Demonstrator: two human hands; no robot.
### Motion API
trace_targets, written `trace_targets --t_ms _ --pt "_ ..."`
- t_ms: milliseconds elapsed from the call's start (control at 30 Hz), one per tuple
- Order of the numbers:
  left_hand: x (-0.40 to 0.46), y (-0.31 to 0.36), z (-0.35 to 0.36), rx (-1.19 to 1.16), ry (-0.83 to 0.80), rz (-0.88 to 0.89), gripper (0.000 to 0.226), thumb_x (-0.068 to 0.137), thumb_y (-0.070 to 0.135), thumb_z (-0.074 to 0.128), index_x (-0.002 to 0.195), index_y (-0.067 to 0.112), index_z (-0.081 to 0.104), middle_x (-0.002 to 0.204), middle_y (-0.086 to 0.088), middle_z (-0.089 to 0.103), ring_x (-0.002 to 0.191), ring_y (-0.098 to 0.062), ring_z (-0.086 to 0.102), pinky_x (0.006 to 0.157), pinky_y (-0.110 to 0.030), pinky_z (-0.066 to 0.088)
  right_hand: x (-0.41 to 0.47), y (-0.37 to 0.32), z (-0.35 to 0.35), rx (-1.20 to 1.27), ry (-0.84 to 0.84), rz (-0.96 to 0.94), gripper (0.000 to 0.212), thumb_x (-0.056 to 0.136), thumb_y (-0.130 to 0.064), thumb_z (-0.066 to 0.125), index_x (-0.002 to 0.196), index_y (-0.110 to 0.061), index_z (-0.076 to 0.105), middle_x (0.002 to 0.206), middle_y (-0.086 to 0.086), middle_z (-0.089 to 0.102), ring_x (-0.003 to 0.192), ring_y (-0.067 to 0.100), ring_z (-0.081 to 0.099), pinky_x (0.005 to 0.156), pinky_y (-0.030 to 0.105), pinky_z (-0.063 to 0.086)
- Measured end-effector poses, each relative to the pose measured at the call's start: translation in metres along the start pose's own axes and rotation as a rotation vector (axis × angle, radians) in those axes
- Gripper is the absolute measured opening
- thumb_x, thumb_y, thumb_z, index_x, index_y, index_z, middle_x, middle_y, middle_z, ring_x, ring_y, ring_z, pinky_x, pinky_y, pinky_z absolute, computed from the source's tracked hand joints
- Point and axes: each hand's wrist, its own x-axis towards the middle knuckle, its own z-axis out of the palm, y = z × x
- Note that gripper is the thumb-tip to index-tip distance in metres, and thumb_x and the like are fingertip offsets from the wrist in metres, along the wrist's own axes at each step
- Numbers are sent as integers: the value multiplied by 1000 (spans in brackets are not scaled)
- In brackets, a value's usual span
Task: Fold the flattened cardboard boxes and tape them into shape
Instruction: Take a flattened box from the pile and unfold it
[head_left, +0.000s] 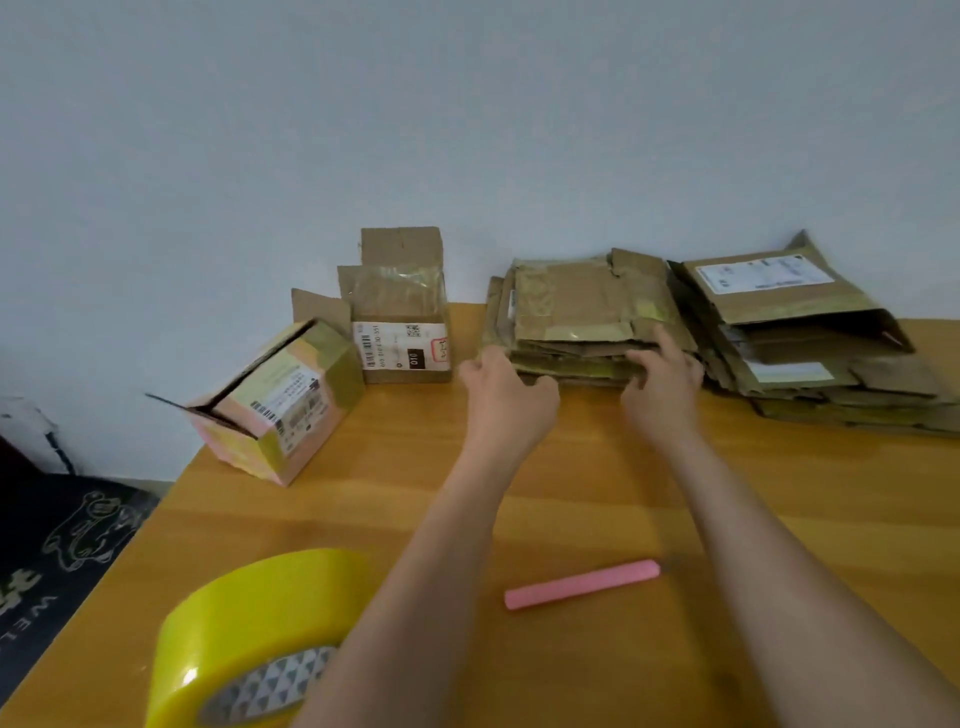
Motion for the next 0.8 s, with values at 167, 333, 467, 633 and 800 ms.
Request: trace_targets --t_ms 167,333,467,633,800 --pt "29 -10 27 7 -24 -61 55 97 17 54 147 12 30 151 -7 21 87 -16 56 58 -21 44 22 17 -3 -82 -61 -25 53 94 0 46 145 -13 44 163 -3 13 148 30 6 122 46 14" --pt "39 -13 37 26 -3 -31 61 96 18 57 150 15 27 153 -6 24 107 -20 54 74 -23 51 22 19 -12 -92 23 -161 60 93 0 52 147 -21 40 158 -4 29 148 24 12 121 54 6" --pt "27 -12 40 -23 27 77 78 95 30 62 155 27 13 160 -3 18 142 -23 28 104 -36 39 2 7 -40 203 61 -265 55 95 -9 58 146 -23 43 150 -7 36 138 11 33 119 43 24" --pt "2 -10 29 -101 79 278 94 82 50 68 154 38 9 162 5 14 148 -17 15 113 -40 26 -35 -8 -78 377 60 -354 65 90 -16 68 147 -31 40 146 -17 33 129 -2 30 98 13 42" --pt "-35 -8 8 -37 149 374 86 66 62 65 141 32 38 158 0 24 145 -17 21 113 -32 27 -75 -12 -107 614 -5 -348 66 86 -28 73 145 -31 43 141 -19 40 126 2 44 89 14 51"
